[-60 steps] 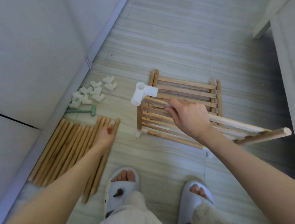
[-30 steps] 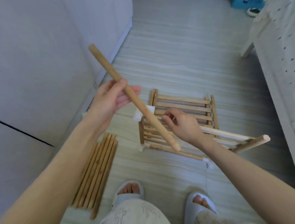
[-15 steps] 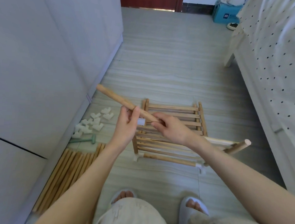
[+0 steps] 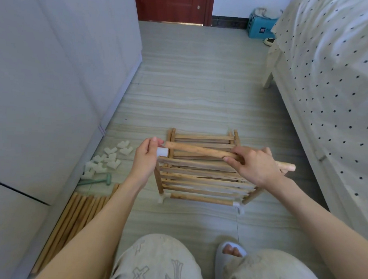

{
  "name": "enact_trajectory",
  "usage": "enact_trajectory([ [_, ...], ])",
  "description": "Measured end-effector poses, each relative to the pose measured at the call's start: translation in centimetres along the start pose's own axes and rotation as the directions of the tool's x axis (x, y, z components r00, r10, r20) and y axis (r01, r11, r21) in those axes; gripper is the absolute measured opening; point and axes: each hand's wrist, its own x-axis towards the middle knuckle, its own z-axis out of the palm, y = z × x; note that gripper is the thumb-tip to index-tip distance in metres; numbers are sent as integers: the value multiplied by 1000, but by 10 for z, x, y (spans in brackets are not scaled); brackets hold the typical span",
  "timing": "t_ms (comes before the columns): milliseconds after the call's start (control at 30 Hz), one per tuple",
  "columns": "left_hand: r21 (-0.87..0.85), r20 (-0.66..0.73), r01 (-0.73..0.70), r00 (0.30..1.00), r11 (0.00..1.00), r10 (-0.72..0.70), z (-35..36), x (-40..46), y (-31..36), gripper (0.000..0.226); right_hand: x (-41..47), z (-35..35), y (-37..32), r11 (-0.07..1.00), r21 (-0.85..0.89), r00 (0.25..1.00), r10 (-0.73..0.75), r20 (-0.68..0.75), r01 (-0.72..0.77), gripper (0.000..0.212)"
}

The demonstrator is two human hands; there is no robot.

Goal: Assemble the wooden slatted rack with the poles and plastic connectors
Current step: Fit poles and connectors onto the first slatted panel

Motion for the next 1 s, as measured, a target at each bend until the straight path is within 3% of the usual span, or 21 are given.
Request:
enact_trajectory([
  [200, -11, 0, 8, 1000, 1000, -8, 0, -2, 1, 29, -4, 14, 9, 998, 56, 999, 16, -33, -15, 31],
  [367, -16, -6, 22, 1000, 1000, -23, 1, 0, -2, 31, -9, 23, 15, 1000, -21, 995, -7, -96, 5, 32],
  [733, -28, 28, 19, 999, 999, -18, -2, -1, -2, 33, -9, 24, 18, 997, 0, 983, -73, -167, 74, 30],
  [867, -38, 38, 2, 999, 999, 0, -3, -3, -3, 34, -5, 25, 20, 995, 13, 972, -89, -219, 94, 43],
  [1000, -52, 35, -7, 999, 999, 8, -4, -6, -4, 35, -2, 26, 21, 993, 31, 970, -104, -221, 113, 43],
])
